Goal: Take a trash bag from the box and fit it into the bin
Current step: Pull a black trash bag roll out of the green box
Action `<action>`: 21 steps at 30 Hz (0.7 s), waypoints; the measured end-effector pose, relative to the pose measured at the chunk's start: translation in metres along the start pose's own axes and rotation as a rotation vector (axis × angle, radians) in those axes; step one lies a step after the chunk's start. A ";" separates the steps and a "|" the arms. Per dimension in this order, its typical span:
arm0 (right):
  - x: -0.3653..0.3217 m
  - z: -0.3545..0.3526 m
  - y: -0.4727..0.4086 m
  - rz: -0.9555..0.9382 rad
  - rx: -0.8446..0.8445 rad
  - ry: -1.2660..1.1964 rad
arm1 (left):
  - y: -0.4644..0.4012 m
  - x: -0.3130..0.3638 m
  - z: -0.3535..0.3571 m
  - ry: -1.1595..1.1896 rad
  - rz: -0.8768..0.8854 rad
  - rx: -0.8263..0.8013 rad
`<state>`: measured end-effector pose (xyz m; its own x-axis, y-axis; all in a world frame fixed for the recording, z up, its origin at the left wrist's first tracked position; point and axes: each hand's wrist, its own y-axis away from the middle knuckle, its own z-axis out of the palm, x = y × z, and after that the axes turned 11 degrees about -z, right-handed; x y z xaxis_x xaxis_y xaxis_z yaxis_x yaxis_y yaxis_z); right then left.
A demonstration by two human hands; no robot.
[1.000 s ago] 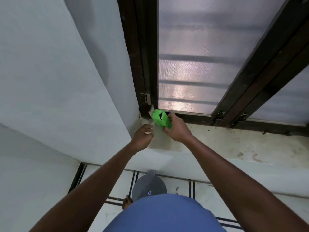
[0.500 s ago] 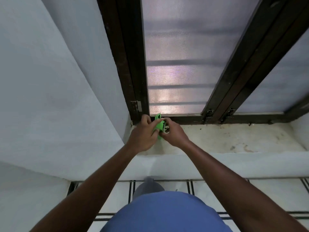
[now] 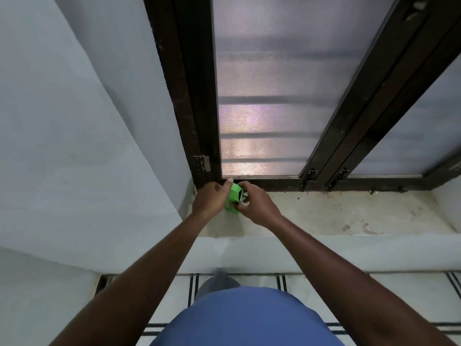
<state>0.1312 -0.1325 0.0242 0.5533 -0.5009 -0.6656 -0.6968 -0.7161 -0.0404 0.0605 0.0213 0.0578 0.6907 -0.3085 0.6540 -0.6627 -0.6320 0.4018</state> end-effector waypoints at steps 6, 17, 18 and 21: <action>0.006 0.000 0.002 -0.009 -0.038 -0.121 | -0.014 -0.021 0.007 0.386 -0.134 -0.220; 0.003 -0.001 0.000 0.010 0.100 -0.162 | -0.010 -0.043 0.015 0.237 0.096 -0.147; 0.000 -0.003 -0.002 0.007 0.120 -0.124 | -0.010 -0.043 0.015 0.229 0.100 -0.138; -0.005 -0.008 -0.010 0.008 0.148 -0.041 | -0.009 -0.044 0.016 0.218 0.097 -0.132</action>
<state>0.1389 -0.1271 0.0341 0.5304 -0.4841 -0.6960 -0.7625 -0.6313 -0.1420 0.0411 0.0296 0.0153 0.5528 -0.1935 0.8105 -0.7646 -0.5044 0.4011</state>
